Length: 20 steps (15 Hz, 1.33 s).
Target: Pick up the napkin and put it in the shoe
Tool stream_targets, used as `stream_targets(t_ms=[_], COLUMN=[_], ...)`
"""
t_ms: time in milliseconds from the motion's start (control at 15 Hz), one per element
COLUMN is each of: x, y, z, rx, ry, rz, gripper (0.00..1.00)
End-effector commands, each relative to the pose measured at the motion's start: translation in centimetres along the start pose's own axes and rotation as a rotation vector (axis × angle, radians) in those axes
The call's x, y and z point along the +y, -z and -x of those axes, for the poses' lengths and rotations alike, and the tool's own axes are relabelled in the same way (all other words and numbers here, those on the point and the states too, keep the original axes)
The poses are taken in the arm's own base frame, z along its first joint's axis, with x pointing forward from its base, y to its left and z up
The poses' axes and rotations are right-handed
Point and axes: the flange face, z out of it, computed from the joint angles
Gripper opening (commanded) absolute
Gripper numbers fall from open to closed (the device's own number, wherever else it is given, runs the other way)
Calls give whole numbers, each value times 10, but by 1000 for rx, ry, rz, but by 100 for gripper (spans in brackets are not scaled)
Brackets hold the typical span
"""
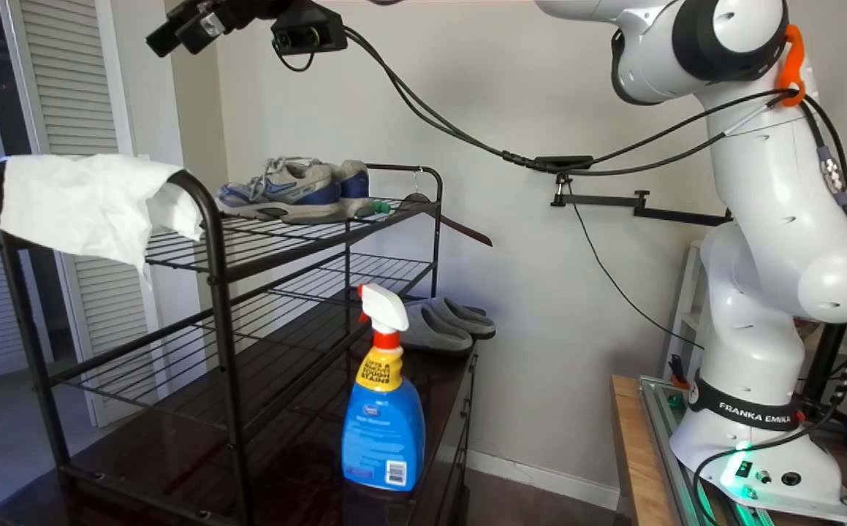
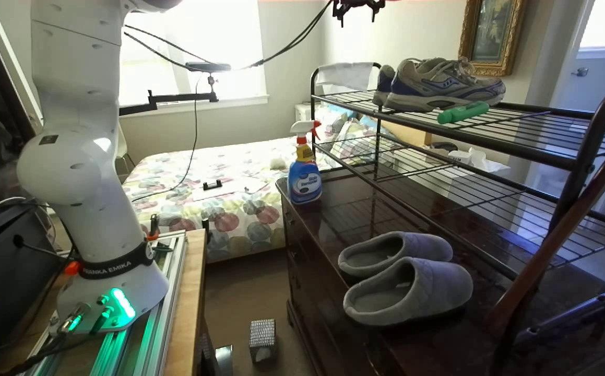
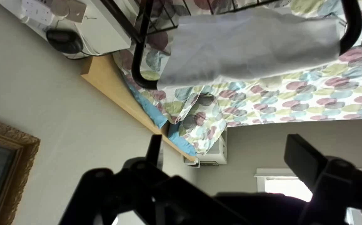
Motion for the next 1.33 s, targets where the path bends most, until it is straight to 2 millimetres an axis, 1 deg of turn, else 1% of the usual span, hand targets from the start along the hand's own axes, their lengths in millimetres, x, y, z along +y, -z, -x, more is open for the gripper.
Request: stream_targets(t_ms=[0, 133, 200, 267, 467, 667, 800, 933, 1133, 1267], x=[3, 4, 6, 9, 13, 14, 13, 11, 9, 3], y=[-2, -2, -4, -11, -33, -63, -78, -88, -95, -99], z=[2, 0, 1, 5, 11, 19, 27, 32, 36, 37], rx=[-11, -15, 41, 81, 152, 179, 176, 170, 142, 94], ry=[3, 11, -41, -101, -181, -250, -313, -383, -482, -561], rz=[-8, -13, -30, -77, -189, -314, -392, -459, -507, -547], gripper=[100, 100, 100, 100, 100, 100, 100, 100, 100, 100])
